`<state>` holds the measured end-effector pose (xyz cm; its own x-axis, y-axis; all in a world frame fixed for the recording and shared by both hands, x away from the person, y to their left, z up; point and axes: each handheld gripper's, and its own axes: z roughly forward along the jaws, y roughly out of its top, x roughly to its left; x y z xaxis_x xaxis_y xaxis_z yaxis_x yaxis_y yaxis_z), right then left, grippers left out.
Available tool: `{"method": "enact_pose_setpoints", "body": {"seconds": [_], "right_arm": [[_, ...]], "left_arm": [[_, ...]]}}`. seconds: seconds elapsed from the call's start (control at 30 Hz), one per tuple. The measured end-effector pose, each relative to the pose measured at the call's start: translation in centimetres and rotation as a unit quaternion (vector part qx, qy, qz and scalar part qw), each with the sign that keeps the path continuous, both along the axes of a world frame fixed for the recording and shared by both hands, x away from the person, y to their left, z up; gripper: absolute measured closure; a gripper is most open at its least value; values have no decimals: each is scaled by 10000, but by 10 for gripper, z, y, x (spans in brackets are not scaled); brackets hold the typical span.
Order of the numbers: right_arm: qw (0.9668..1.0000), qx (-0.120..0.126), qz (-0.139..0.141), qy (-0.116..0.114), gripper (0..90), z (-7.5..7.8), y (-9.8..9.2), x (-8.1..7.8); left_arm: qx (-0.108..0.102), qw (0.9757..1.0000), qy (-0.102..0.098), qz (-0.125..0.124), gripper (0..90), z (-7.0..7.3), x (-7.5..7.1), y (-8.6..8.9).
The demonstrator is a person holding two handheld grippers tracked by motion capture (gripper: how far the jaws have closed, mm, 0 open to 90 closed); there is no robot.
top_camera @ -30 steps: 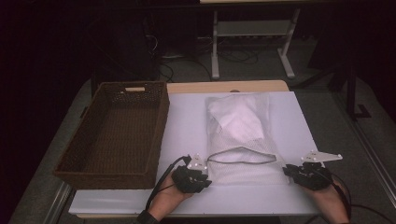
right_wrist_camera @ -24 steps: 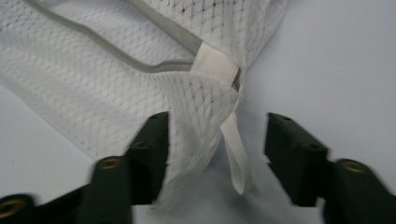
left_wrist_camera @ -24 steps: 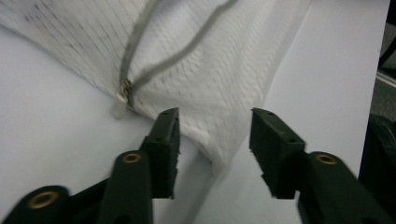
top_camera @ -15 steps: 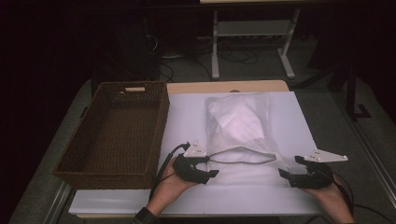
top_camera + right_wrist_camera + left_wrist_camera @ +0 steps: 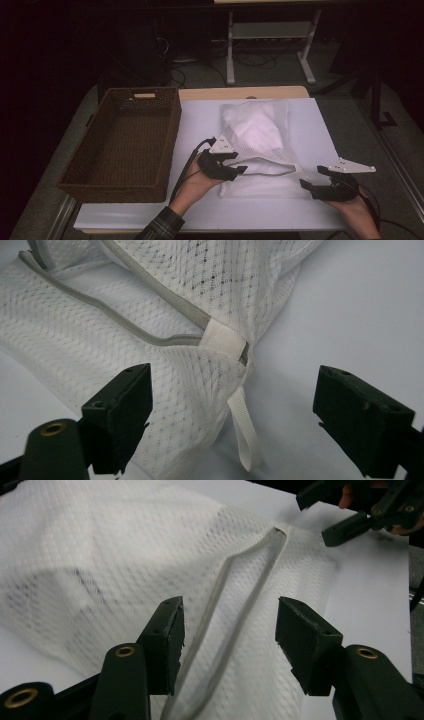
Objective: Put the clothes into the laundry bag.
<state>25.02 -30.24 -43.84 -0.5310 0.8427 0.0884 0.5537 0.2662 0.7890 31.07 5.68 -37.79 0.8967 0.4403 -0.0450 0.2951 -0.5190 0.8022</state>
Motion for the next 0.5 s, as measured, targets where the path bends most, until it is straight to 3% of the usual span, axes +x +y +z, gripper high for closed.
{"method": "enact_pose_setpoints", "body": {"seconds": [0.27,0.5], "right_arm": [[10000,9,-17,42,159,-1,-1,1],[10000,28,-38,46,159,0,-2,1]], "left_arm": [[32,9999,-59,-112,470,-3,16,-25],[185,9997,-37,-172,480,-16,24,-43]]}}
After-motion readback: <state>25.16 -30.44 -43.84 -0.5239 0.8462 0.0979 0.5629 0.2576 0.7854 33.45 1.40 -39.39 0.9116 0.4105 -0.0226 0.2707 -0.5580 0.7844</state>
